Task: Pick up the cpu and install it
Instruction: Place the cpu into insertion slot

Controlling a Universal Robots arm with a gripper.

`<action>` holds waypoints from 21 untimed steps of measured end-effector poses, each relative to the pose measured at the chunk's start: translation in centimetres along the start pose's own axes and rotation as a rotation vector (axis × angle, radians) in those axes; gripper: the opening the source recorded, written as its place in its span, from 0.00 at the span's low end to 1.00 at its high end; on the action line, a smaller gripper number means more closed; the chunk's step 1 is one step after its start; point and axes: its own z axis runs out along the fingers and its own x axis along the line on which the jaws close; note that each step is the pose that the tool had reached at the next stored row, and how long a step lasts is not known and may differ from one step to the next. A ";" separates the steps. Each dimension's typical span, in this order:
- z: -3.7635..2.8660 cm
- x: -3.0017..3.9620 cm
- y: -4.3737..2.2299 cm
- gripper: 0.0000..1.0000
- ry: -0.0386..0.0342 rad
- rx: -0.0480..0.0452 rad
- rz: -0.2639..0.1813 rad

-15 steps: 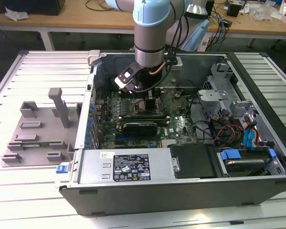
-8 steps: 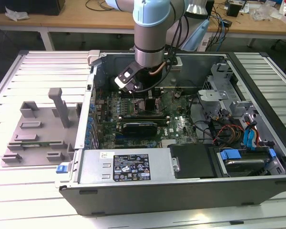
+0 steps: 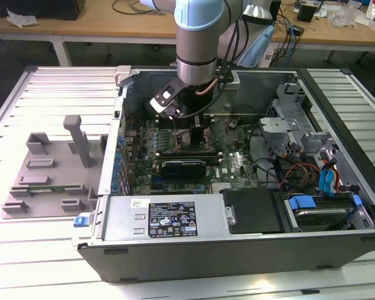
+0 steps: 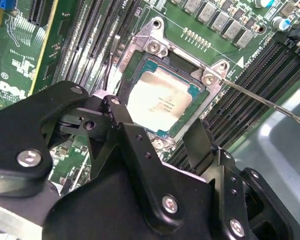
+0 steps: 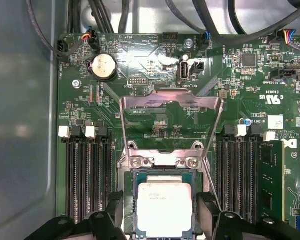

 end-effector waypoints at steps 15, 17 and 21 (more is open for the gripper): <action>-0.30 0.00 0.01 0.11 -0.0004 0.0001 0.000; -0.43 -0.01 0.01 0.11 -0.0008 0.0004 -0.001; -0.37 -0.01 0.01 0.11 0.0012 0.0005 -0.037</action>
